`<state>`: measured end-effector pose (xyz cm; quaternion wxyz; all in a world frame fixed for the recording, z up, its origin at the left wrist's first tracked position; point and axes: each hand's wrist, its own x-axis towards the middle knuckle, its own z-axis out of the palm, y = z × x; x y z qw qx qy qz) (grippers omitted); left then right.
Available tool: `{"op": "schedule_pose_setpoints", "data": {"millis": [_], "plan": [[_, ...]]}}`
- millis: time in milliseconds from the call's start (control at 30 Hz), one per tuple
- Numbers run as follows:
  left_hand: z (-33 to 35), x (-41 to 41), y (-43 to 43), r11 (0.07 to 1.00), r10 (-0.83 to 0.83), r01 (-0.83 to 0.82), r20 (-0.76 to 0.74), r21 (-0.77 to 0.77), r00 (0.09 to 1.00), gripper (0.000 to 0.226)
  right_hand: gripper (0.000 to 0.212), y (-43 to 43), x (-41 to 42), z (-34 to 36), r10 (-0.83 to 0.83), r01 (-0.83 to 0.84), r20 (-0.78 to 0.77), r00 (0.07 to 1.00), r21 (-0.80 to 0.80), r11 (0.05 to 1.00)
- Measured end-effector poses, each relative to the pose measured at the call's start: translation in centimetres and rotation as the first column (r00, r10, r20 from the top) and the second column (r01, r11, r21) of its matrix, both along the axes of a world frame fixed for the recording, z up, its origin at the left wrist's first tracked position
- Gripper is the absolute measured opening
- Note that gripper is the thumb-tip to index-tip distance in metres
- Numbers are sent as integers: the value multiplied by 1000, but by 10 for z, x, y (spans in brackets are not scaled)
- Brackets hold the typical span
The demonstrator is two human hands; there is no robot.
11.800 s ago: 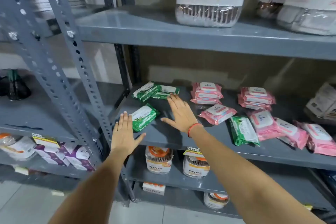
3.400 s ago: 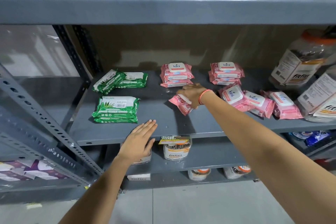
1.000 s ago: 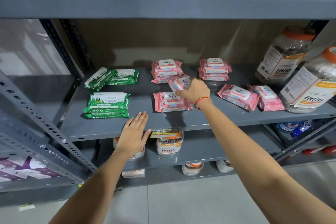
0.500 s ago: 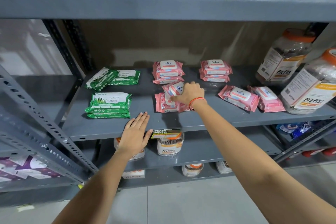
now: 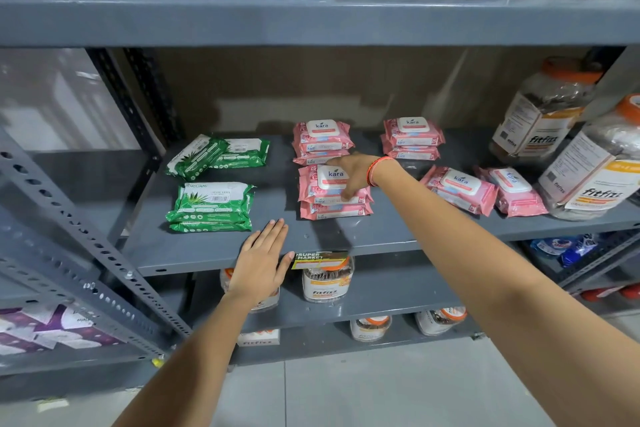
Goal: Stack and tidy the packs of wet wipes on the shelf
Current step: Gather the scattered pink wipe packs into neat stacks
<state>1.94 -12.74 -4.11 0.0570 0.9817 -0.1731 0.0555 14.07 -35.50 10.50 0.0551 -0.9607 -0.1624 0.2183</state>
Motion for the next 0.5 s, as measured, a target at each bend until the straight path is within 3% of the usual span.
{"op": "schedule_pose_setpoints", "data": {"millis": [267,500], "plan": [[-1,-1,0,1000,-1,1,-9,-9,1000,72,93,-6,1,-8,48,-49,13,999,49,998],[1,-1,1,997,-15,16,6,-76,1000,82,106,-12,-16,-42,45,-58,267,963,42,997]]}}
